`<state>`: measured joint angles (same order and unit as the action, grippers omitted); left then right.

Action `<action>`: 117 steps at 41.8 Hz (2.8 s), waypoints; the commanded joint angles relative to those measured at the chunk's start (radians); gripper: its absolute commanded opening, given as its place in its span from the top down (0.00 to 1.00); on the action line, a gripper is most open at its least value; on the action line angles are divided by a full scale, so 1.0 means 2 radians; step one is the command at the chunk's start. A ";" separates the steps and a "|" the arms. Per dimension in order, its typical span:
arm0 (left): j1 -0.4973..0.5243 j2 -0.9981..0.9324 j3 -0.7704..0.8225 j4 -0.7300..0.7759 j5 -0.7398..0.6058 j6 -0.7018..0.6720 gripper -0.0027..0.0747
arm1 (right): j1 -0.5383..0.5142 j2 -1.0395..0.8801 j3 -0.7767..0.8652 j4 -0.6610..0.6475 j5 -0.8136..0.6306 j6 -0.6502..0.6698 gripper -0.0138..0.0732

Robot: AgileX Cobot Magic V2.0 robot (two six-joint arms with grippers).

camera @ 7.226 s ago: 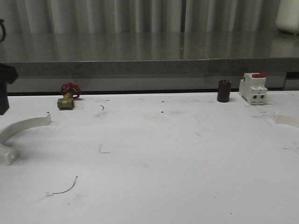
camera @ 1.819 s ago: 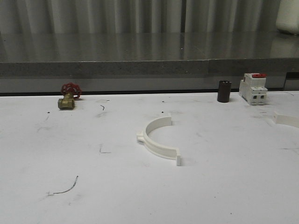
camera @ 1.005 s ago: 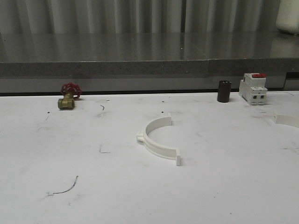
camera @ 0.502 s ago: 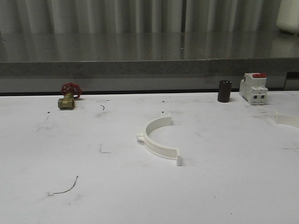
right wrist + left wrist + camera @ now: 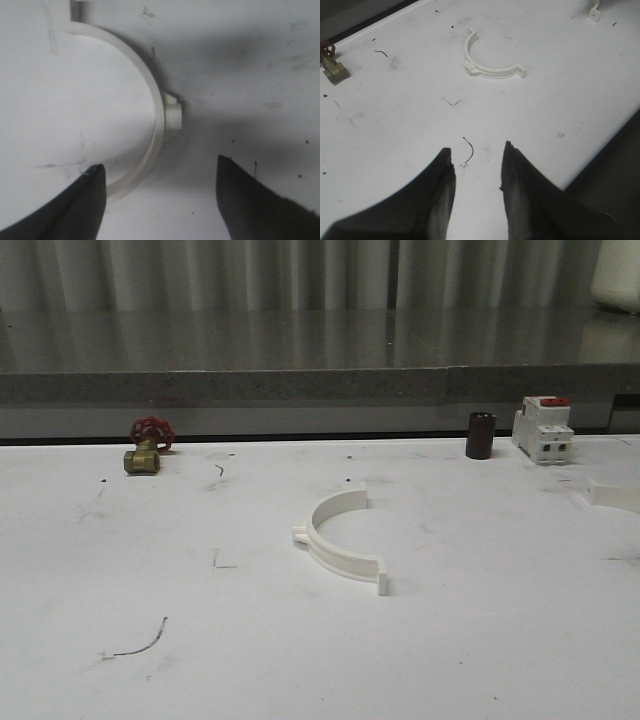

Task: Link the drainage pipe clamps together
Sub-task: 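Move the right gripper over the other white half-ring clamp, then grasp the second clamp's end tab with the right gripper and lift, then lower the clamp against the placed half, closing the ring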

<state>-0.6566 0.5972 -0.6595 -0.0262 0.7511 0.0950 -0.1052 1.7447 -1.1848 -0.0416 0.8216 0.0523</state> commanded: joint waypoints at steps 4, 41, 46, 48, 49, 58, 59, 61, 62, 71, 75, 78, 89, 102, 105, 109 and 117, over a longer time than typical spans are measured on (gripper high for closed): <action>0.000 0.000 -0.014 -0.005 -0.032 -0.001 0.67 | -0.003 0.032 -0.047 -0.010 -0.008 -0.008 0.27; 0.000 0.000 -0.014 -0.005 -0.032 -0.001 0.67 | -0.003 0.070 -0.080 -0.001 0.031 -0.008 0.58; 0.000 0.000 -0.014 -0.005 -0.032 -0.001 0.67 | -0.003 0.066 -0.080 0.000 0.034 -0.008 0.61; 0.000 0.000 -0.014 -0.005 -0.032 -0.001 0.67 | -0.003 0.065 -0.080 0.000 0.034 -0.008 0.64; 0.000 0.000 -0.014 -0.005 -0.032 -0.001 0.67 | -0.003 0.064 -0.080 0.000 0.034 -0.008 0.65; 0.000 0.000 -0.014 -0.005 -0.032 -0.001 0.67 | -0.003 0.061 -0.080 0.002 0.036 -0.008 0.68; 0.000 0.000 -0.014 -0.005 -0.032 -0.001 0.67 | -0.003 0.059 -0.080 0.003 0.037 -0.008 0.68; 0.000 0.000 -0.014 -0.005 -0.032 -0.001 0.67 | -0.003 0.053 -0.080 0.008 0.038 -0.008 0.68; 0.000 0.000 -0.014 -0.005 -0.032 -0.001 0.67 | -0.003 0.048 -0.080 0.012 0.038 -0.008 0.68; 0.000 0.000 -0.014 -0.005 -0.032 -0.001 0.67 | 0.008 -0.021 -0.080 0.038 0.048 -0.008 0.68; 0.000 0.000 -0.014 -0.005 -0.032 -0.001 0.67 | 0.028 -0.056 -0.080 0.050 0.061 -0.008 0.68; 0.000 0.000 -0.014 -0.005 -0.032 -0.001 0.67 | 0.050 -0.086 -0.079 0.060 0.067 -0.008 0.68; 0.000 0.000 -0.014 -0.005 -0.032 -0.001 0.67 | 0.128 -0.144 -0.078 0.045 0.092 -0.008 0.68; 0.000 0.000 -0.014 -0.005 -0.032 -0.001 0.67 | 0.211 -0.118 -0.081 0.038 0.073 0.063 0.68; 0.000 0.000 -0.014 -0.005 -0.032 -0.001 0.67 | 0.218 -0.102 -0.088 0.021 0.075 0.095 0.68; 0.000 0.000 -0.014 -0.005 -0.032 -0.001 0.67 | 0.226 -0.072 -0.106 -0.015 0.085 0.154 0.68; 0.000 0.000 -0.014 -0.005 -0.032 -0.001 0.67 | 0.243 -0.017 -0.114 -0.067 0.087 0.259 0.68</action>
<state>-0.6566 0.5972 -0.6595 -0.0262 0.7528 0.0950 0.3676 1.7170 -1.3787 -0.1245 1.0138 0.4904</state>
